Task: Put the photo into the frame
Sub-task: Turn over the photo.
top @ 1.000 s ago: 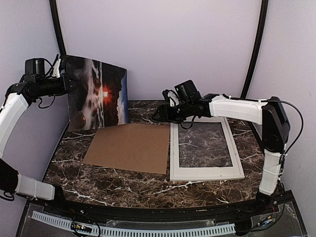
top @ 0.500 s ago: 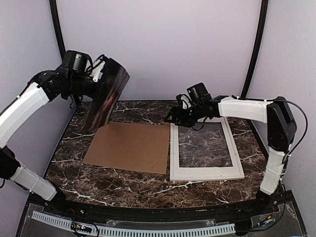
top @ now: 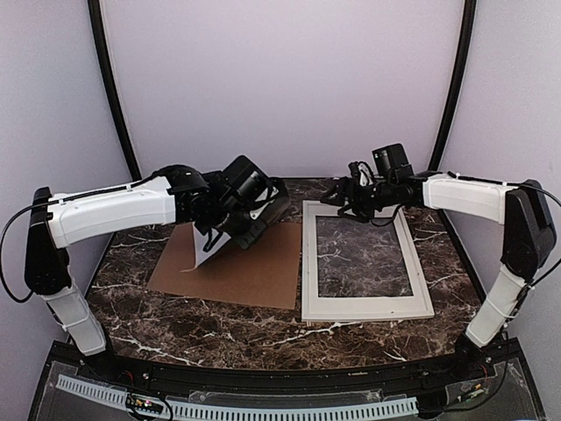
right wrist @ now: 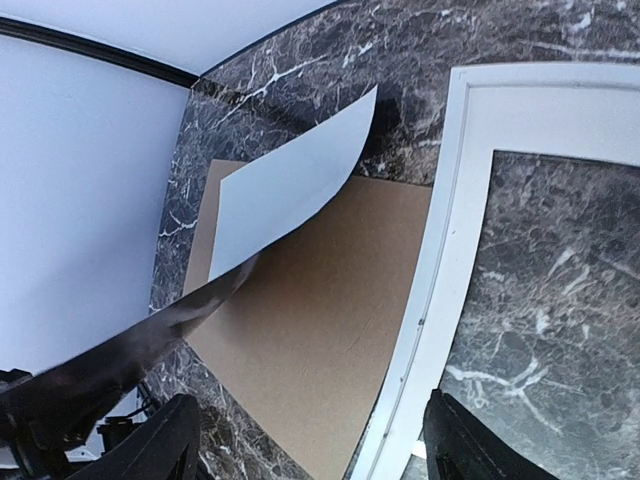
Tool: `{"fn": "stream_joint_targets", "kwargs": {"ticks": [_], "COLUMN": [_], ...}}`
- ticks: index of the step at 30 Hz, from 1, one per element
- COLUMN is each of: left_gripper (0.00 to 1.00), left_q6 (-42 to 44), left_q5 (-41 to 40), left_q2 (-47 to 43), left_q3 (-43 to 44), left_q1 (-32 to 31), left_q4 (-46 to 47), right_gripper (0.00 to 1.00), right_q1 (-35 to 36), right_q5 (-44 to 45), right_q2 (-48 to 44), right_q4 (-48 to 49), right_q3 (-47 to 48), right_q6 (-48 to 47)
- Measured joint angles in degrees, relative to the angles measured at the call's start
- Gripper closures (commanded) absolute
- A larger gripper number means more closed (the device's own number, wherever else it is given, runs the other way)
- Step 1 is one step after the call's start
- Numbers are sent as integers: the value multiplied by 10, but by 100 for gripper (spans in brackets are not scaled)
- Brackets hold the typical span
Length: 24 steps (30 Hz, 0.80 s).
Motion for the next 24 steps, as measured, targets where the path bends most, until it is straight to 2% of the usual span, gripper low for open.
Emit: {"fn": "stream_joint_targets", "kwargs": {"ticks": [7,14,24], "left_gripper": [100,100,100], "left_q6": [-51,-76,-88], "left_q5": [-8,-11,-38], "left_q2": [43,73,112], "left_q3": [-31,-40,-43], "left_q1": [-57,-102,-142], "left_q4": [21,45,49], "right_gripper": [22,22,25], "right_q1": [0,14,47], "right_q5": [-76,-132,-177], "right_q2": [21,64,104], "right_q4": [73,139,166], "right_q3": [-60,-74,-105], "right_q6": [67,125,148]}}
